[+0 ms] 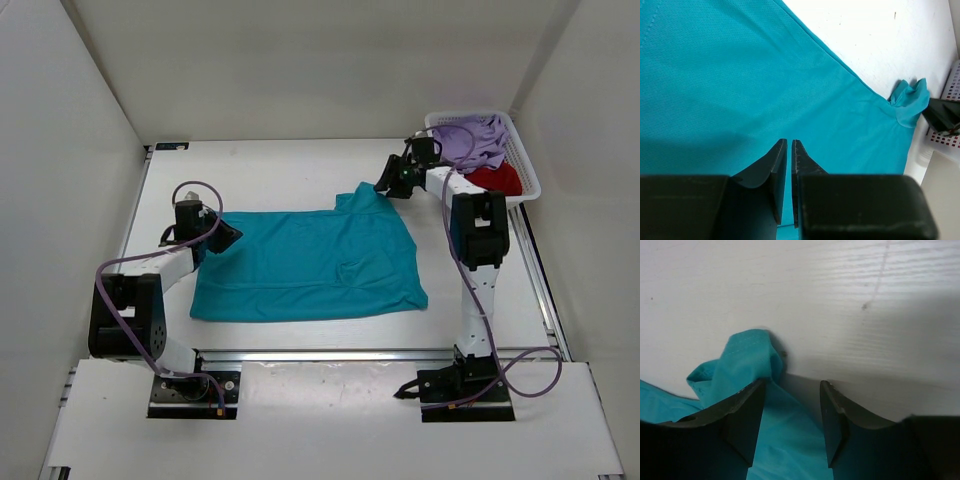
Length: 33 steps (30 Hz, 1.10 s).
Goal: Fold and stack the t-shirts
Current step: Grap the side of the flattened tshirt furthest away from the robot with both arms
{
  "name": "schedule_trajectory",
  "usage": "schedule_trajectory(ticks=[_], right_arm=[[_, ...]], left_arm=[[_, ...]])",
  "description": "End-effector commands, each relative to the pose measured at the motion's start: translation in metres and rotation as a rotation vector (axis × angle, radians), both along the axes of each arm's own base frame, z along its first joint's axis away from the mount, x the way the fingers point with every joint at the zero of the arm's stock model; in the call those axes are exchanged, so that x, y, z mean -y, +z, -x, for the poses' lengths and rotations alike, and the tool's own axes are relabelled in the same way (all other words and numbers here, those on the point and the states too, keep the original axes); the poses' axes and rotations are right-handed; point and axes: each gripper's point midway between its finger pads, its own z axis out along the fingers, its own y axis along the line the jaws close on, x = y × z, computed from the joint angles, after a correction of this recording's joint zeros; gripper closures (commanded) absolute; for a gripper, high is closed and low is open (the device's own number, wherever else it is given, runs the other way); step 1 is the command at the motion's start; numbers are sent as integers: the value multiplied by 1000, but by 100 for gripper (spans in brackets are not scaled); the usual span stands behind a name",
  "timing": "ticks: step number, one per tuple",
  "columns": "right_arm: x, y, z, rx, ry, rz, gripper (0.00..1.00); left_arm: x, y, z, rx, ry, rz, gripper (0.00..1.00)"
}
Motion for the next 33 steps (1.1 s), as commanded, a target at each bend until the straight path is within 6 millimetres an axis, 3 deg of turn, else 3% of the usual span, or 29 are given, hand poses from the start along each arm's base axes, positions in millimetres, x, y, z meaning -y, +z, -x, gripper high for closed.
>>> schedule_trajectory(ticks=[1,4,7,8,11,14,15,16,17,20,22,23,25,26,30,33], right_arm=[[-26,12,-4,14,52,-43,54],[-33,10,-8,11,56,-74,54],[-41,6,-15,2,63,-104,64],[-44,10,-18,7,67,-121,69],[-49,34,-29,75,87,-145,72],[-51,63,-29,160,106,-107,87],[-48,56,-24,156,94,-74,94],[-40,62,-21,175,70,-37,100],[-33,77,-23,213,37,-10,100],[-13,83,-8,211,-32,53,100],[6,73,6,168,-84,69,100],[7,83,9,193,-87,65,99],[16,58,36,134,-116,37,98],[15,66,38,151,-122,8,96],[7,18,80,-13,-82,-72,97],[4,9,94,-28,-55,-47,97]], left_arm=[[2,7,-7,37,-13,-26,79],[7,6,-5,36,-22,-16,79],[6,7,-6,40,-21,-19,79],[7,10,-8,45,-22,-15,79],[5,11,-7,49,-22,-18,79],[4,13,-7,55,-19,-13,79],[2,11,-7,51,-14,-17,80],[2,11,-7,51,-12,-12,80],[-2,12,-7,50,-1,-12,79],[-8,13,-11,58,19,-10,79],[-7,13,-10,56,19,-8,79],[-10,15,-11,61,27,-11,79],[-12,18,-11,72,37,-11,79],[-11,15,-9,63,48,-4,79],[-9,4,1,39,44,17,79],[-9,-1,6,32,44,19,79]])
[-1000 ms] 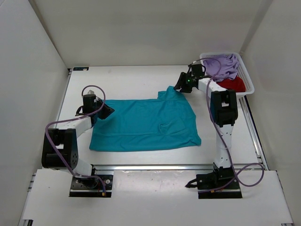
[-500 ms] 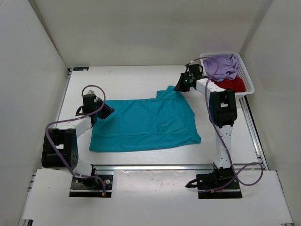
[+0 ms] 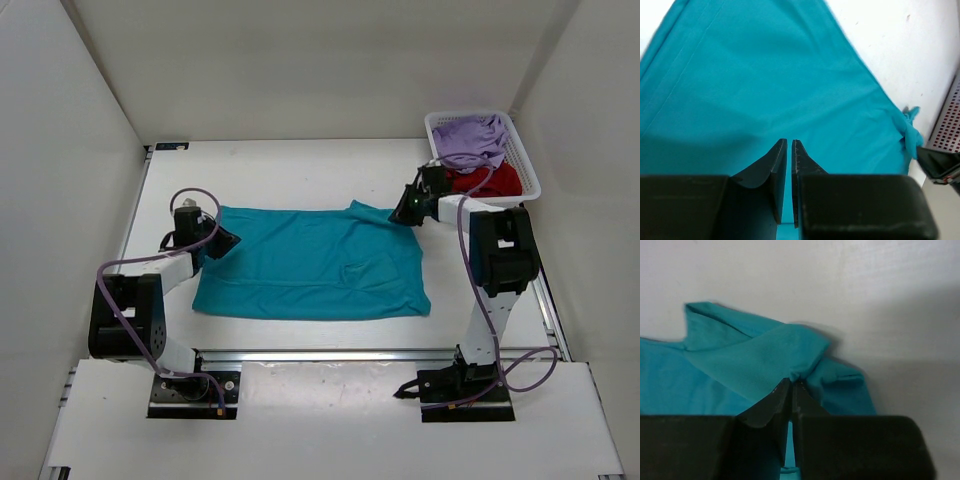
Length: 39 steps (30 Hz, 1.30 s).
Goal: Fold and stack the t-shirts
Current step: Grap the side of the flattened tshirt furthest away from the robot with both arms
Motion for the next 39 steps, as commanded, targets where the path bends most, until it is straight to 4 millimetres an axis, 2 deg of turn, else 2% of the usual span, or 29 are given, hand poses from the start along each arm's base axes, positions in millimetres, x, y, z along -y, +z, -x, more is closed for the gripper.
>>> schedule_trajectory(ticks=[1,3,4,5,7,8,9,10,12,15,16,18,21,25,27,32,34,35,36,39], right_arm=[[-14,0,16,5,45,-23,96],[-14,-5,27,-4,50,-5,84],[-14,1,26,16,58,8,77],[-15,1,30,7,68,15,75],[-6,7,34,8,49,51,69],[-3,9,30,23,32,58,66],[2,20,28,51,23,56,65],[8,28,24,74,-1,57,64],[13,42,14,115,-18,46,65],[20,51,-2,118,-29,37,68],[19,42,-1,92,-20,52,68],[17,40,-8,90,-19,50,69],[20,24,-12,65,-36,37,69],[21,17,-10,46,-52,40,71],[15,15,-5,41,-36,31,74],[19,4,-6,3,-50,42,72],[20,5,-9,-1,-66,45,71],[20,-2,-6,-21,-63,75,72],[24,5,-11,-2,-76,81,72],[31,8,-13,40,-93,77,72]], left_arm=[[0,6,4,34,2,13,79],[-2,3,8,34,11,5,79],[-2,2,11,31,9,4,79],[1,0,13,25,-3,10,79],[1,-4,20,13,-4,15,79],[1,0,20,26,-2,12,79],[-10,0,19,27,28,11,78],[-10,3,18,37,30,14,79],[-10,9,17,54,30,13,79],[-10,18,15,72,28,12,79],[-9,17,15,68,23,10,78],[-8,21,13,79,22,11,78],[-7,18,12,71,16,16,78],[-6,18,11,70,12,14,78],[-7,18,9,71,15,14,79],[-4,15,9,67,9,11,79],[-5,15,10,65,11,11,78],[-5,16,10,67,10,11,79],[-7,17,8,74,18,10,79],[-5,15,10,65,15,12,78]])
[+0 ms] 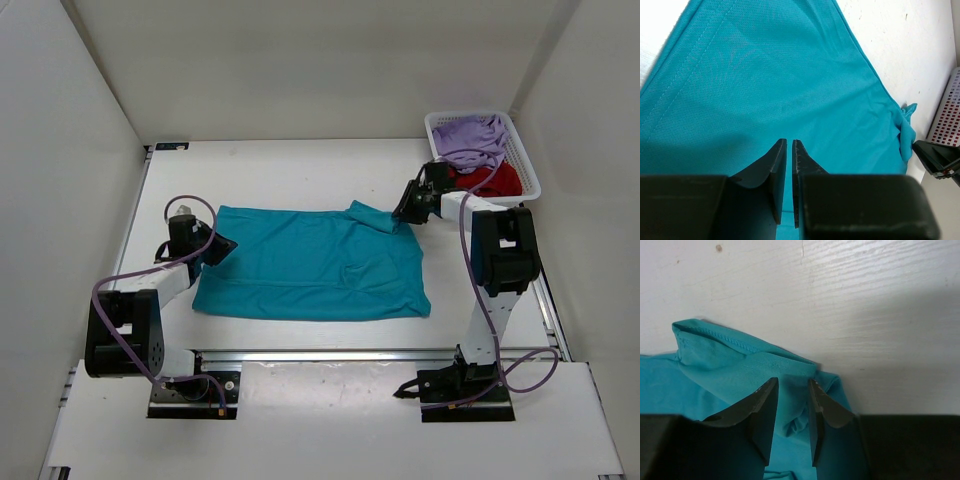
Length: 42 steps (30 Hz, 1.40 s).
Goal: Fold and stack the t-shirts
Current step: Grap the side of the flattened tshirt furthest away from the robot with both arms
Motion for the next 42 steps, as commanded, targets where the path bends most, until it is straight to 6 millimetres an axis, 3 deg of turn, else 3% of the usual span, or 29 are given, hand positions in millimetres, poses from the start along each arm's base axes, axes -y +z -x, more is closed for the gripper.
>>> schedule_trajectory(ticks=[1,8,14,17,18,22,25,30,36,39,41,42], right_arm=[[8,15,-15,77,-27,9,72],[5,3,-23,39,-17,51,72],[16,5,-27,50,-47,141,72],[13,6,-30,55,-37,134,72],[11,-3,-26,30,-27,127,73],[8,-7,-28,25,-23,106,73],[3,-9,-29,23,-18,86,80],[-3,2,-38,57,5,45,96],[-3,31,-54,135,4,34,100],[-6,51,-66,184,26,31,100],[-6,64,-74,215,33,46,100],[-8,71,-78,232,40,54,100]], left_arm=[[3,17,-14,55,-10,8,79],[2,15,-14,50,-3,5,78],[2,14,-14,49,-4,4,79],[12,13,-14,44,-34,4,79],[11,14,-15,51,-33,1,79],[12,14,-15,49,-31,6,78],[11,12,-15,45,-31,0,79],[8,16,-20,49,-12,-1,79],[2,26,-33,63,8,-10,78],[0,29,-43,61,10,-30,68],[-22,30,-53,52,62,-54,58],[-28,31,-61,47,79,-64,59]])
